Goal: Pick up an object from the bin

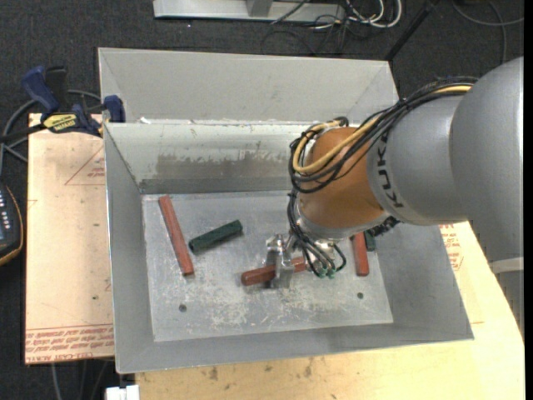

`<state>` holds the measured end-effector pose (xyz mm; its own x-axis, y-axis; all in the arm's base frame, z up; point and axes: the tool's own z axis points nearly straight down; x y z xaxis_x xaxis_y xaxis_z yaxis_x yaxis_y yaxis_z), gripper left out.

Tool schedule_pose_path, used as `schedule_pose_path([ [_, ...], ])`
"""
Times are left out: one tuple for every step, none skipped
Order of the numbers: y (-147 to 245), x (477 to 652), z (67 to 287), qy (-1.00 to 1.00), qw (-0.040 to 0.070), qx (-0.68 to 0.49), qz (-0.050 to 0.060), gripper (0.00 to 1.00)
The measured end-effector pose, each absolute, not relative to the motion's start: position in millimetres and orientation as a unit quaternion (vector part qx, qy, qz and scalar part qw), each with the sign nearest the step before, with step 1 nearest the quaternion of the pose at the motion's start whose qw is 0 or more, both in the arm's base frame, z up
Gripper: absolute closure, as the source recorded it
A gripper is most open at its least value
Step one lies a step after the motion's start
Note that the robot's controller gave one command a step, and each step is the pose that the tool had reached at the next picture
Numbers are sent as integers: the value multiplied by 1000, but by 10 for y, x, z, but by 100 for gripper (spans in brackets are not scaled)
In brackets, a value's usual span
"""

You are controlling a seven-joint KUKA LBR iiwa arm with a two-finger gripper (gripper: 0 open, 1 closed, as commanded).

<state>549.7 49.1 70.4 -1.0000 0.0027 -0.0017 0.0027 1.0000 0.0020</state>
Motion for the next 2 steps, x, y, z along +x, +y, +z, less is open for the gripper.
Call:
schedule_pose_path([
  [486, 5742, 1966, 984, 5, -178, 0, 100],
  [484, 5727, 1937, 984, 2, -178, 1, 0],
])
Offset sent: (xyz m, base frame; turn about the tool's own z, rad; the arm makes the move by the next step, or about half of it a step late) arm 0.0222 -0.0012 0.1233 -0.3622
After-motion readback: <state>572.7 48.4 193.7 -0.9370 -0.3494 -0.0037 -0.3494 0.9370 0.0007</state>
